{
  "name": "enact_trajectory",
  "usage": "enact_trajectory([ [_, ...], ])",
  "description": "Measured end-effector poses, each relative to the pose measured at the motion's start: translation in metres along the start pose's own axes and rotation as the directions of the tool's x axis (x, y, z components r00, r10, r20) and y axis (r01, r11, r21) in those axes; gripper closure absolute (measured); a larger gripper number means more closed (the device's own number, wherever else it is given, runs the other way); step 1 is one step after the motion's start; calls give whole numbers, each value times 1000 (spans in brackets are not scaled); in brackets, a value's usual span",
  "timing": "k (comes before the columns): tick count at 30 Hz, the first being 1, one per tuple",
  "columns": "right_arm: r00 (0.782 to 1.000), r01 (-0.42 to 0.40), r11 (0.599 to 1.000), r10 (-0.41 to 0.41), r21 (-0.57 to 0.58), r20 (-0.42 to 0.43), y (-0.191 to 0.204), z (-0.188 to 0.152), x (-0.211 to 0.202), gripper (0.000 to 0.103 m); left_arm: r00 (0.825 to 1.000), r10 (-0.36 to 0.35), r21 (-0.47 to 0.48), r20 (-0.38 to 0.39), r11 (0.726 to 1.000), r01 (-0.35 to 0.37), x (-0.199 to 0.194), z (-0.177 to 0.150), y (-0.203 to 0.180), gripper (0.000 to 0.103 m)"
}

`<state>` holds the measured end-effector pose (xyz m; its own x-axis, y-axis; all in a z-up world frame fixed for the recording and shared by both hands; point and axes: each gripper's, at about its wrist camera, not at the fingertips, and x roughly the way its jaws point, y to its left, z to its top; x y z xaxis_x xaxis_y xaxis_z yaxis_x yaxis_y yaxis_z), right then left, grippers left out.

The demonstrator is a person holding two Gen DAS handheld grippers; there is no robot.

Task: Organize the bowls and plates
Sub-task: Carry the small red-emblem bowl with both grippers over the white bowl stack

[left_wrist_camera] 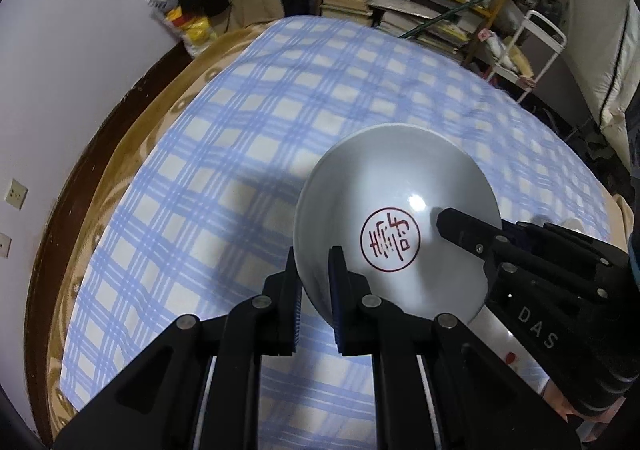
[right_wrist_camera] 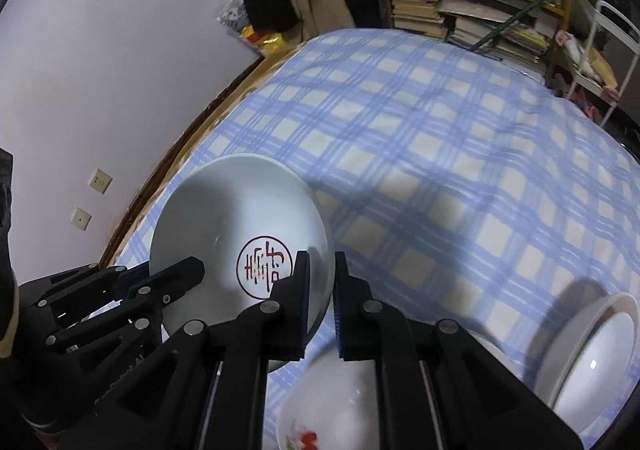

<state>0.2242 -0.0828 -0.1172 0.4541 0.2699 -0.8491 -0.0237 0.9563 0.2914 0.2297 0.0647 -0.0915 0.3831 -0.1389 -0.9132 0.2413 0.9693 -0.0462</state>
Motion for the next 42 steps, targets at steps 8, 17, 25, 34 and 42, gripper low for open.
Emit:
enact_trajectory([
  [8, 998, 26, 998, -29, 51, 54, -41, -14, -48, 91, 999, -19, 87, 41, 996, 15, -26, -2, -58, 90],
  [17, 993, 72, 992, -82, 107, 89, -90, -34, -90, 91, 997, -53, 166, 52, 985, 43, -36, -11, -125, 89],
  [25, 985, 122, 981, -138, 150, 104, -133, -52, -120, 91, 995, -84, 227, 56, 971, 69, -37, -19, -176, 89],
  [34, 980, 157, 970, -175, 184, 89, -170, -73, -131, 91, 992, -118, 279, 45, 955, 101, -30, -27, -216, 89],
  [42, 982, 167, 963, -182, 211, 55, -194, -91, -120, 90, 993, -112, 319, 38, 943, 95, -15, -30, -241, 89],
])
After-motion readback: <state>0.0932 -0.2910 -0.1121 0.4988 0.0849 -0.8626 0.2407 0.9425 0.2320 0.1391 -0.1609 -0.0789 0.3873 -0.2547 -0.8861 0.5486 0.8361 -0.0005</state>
